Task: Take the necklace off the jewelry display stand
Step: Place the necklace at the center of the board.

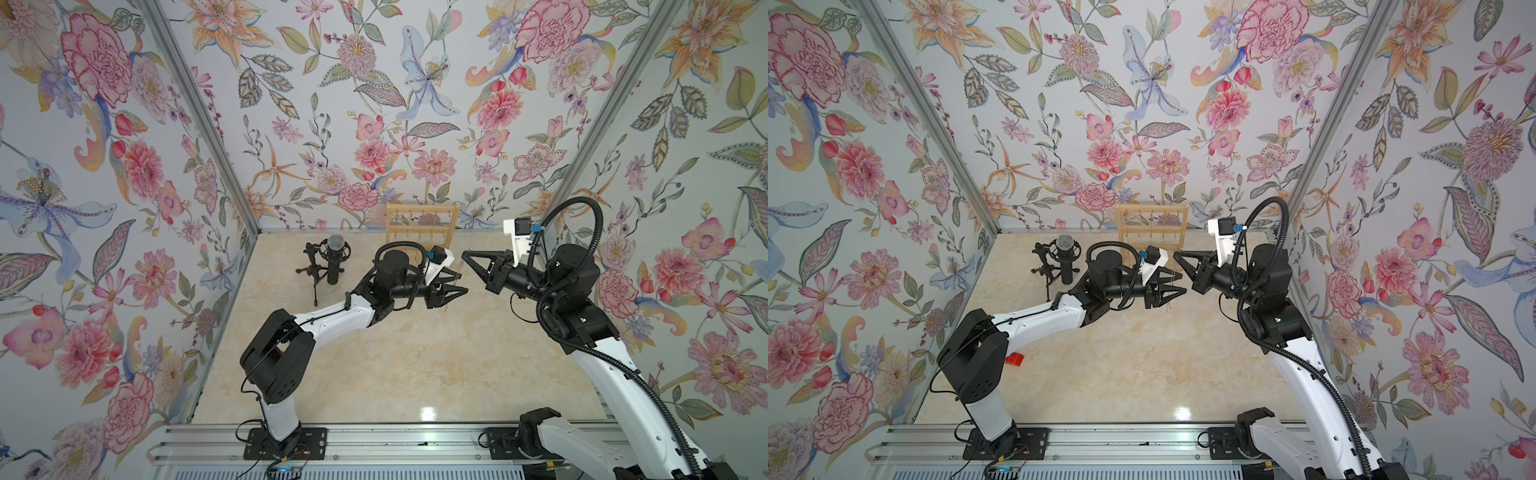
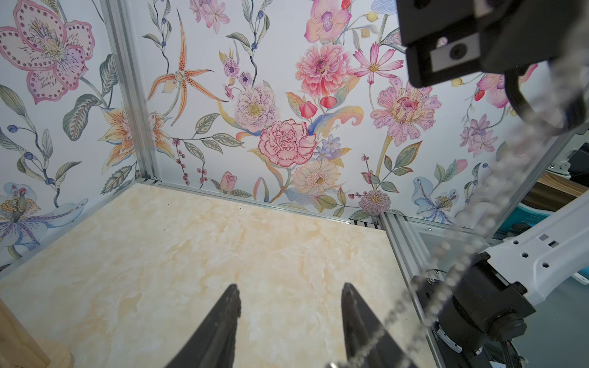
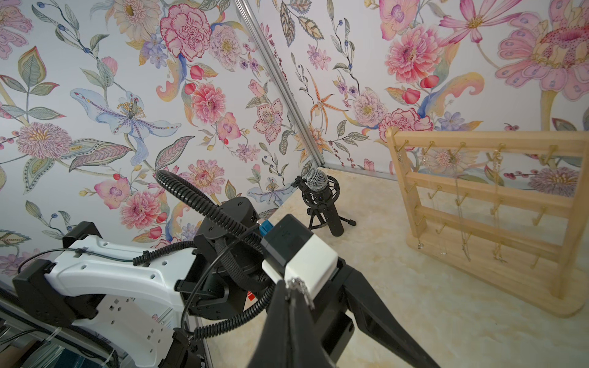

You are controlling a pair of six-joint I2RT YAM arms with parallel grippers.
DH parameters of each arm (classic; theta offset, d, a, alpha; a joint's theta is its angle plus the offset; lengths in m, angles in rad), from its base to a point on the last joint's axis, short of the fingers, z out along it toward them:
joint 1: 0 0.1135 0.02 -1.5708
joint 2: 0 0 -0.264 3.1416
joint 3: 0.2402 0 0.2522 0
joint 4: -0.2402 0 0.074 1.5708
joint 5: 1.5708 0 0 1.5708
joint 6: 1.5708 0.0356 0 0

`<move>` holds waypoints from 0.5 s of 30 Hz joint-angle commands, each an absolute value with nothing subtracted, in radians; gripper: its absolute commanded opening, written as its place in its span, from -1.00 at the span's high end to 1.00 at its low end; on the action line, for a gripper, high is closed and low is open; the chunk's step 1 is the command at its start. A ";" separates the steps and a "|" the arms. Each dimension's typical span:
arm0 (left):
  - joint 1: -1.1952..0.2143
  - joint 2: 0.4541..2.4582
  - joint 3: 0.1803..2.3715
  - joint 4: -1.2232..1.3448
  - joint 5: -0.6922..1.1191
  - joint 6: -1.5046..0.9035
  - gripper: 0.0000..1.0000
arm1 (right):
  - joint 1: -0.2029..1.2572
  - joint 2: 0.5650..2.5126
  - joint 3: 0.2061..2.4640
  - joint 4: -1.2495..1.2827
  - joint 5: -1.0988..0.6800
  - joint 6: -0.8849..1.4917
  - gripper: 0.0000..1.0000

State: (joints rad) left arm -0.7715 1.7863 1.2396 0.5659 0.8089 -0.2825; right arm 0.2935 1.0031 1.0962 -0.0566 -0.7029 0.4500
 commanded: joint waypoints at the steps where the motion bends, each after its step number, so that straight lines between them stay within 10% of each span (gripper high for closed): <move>1: -0.782 1.793 1.230 0.614 0.835 -0.296 0.04 | 0.301 1.003 1.087 -0.055 -0.706 0.439 1.00; 15: -0.788 1.808 1.217 0.618 0.833 -0.302 0.11 | 0.300 0.997 1.088 -0.063 -0.700 0.432 1.00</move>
State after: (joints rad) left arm -0.7727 1.7954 1.2289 0.5823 0.8085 -0.3008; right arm 0.2935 1.0031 1.0962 -0.0578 -0.6994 0.4492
